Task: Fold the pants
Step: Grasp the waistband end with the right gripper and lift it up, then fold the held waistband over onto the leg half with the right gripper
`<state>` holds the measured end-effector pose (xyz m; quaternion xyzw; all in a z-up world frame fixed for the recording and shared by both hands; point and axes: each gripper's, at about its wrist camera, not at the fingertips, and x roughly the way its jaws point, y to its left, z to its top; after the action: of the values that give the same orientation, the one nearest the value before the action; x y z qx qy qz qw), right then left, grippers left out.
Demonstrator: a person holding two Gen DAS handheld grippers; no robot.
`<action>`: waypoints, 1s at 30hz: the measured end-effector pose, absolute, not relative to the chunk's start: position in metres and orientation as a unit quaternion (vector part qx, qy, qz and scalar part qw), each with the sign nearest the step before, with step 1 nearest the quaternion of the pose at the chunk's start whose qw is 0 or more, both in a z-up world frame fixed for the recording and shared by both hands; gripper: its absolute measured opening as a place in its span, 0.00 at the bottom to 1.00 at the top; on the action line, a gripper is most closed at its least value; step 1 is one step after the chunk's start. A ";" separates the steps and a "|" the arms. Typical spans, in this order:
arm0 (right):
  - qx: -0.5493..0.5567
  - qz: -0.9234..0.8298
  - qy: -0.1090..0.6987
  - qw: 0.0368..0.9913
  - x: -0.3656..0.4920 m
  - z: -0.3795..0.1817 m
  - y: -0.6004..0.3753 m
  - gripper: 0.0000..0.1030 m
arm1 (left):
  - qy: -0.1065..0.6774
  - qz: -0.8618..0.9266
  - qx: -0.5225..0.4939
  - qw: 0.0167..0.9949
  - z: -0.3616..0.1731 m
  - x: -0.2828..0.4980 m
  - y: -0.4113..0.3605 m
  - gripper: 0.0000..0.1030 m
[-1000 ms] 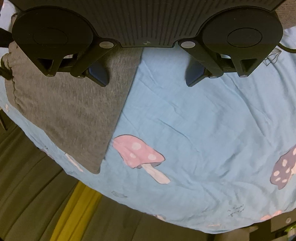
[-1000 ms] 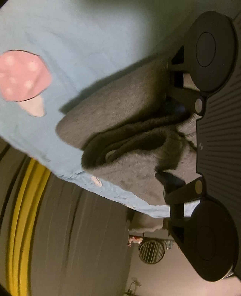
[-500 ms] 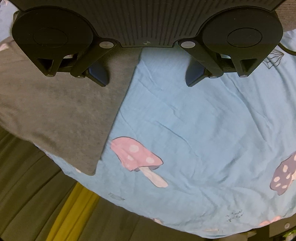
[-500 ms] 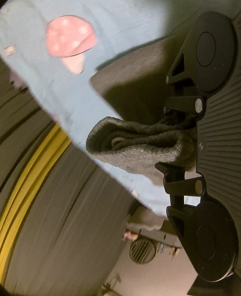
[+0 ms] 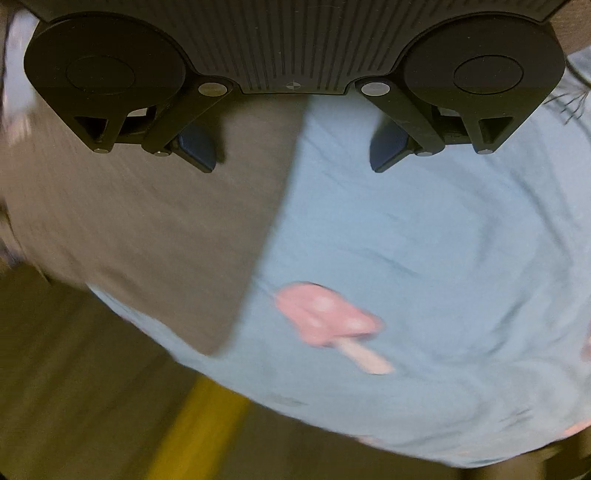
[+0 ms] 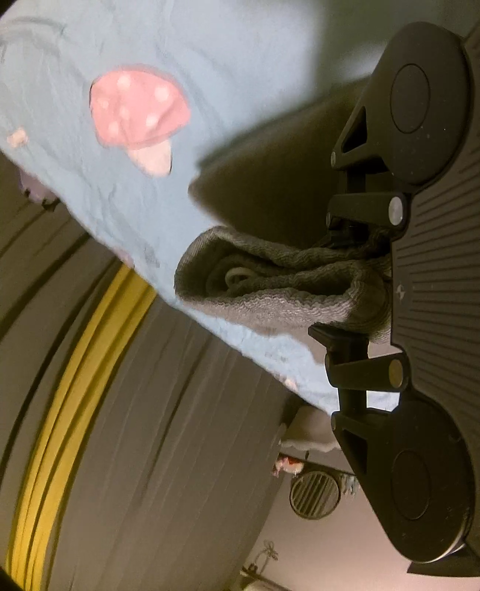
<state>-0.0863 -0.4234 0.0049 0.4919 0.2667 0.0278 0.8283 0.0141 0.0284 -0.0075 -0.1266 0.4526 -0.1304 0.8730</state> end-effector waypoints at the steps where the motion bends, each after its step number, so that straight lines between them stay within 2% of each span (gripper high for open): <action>1: 0.490 0.035 0.262 0.831 -0.083 0.011 -0.420 0.38 | 0.447 -0.154 -0.115 0.874 -0.005 0.008 0.023 0.92; 5: 0.479 0.060 0.246 0.840 -0.071 0.032 -0.406 0.38 | 0.431 -0.230 -0.058 0.870 0.003 -0.015 -0.002 0.94; 9: 0.482 0.078 0.239 0.839 -0.064 0.044 -0.396 0.38 | 0.462 -0.197 0.049 0.863 -0.009 -0.012 -0.038 0.94; 12: 0.492 0.090 0.235 0.834 -0.066 0.048 -0.392 0.37 | 0.461 -0.177 0.080 0.866 -0.014 -0.011 -0.052 0.94; 14: 0.489 0.090 0.232 0.836 -0.070 0.051 -0.394 0.37 | 0.463 -0.146 0.060 0.872 -0.013 -0.007 -0.047 0.95; 18: 0.491 0.083 0.227 0.837 -0.081 0.048 -0.404 0.37 | 0.496 -0.093 -0.072 0.860 -0.019 0.006 -0.007 0.95; 21: 0.490 0.063 0.242 0.835 -0.086 0.036 -0.414 0.38 | 0.499 -0.074 -0.118 0.855 -0.016 0.007 0.014 0.94; 22: 0.485 0.060 0.258 0.833 -0.085 0.027 -0.420 0.40 | 0.502 -0.072 -0.128 0.852 -0.014 0.007 0.020 0.93; 23: 0.476 0.053 0.278 0.832 -0.083 0.018 -0.425 0.49 | 0.503 -0.072 -0.139 0.850 -0.012 0.006 0.027 0.92; 24: 0.458 0.039 0.306 0.834 -0.081 0.008 -0.430 0.54 | 0.501 -0.072 -0.146 0.850 -0.010 0.003 0.032 0.90; 26: 0.423 -0.019 0.340 0.840 -0.085 -0.007 -0.440 0.77 | 0.495 -0.065 -0.143 0.855 -0.002 -0.003 0.040 0.90; 30: 0.435 -0.029 0.352 0.828 -0.094 -0.035 -0.461 0.85 | 0.451 -0.046 -0.121 0.883 0.017 -0.009 0.058 0.92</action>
<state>-0.0940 -0.4610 -0.0355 0.4354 0.3522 -0.0295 0.8280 -0.0089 0.0576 0.0168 -0.1212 0.4514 -0.0455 0.8829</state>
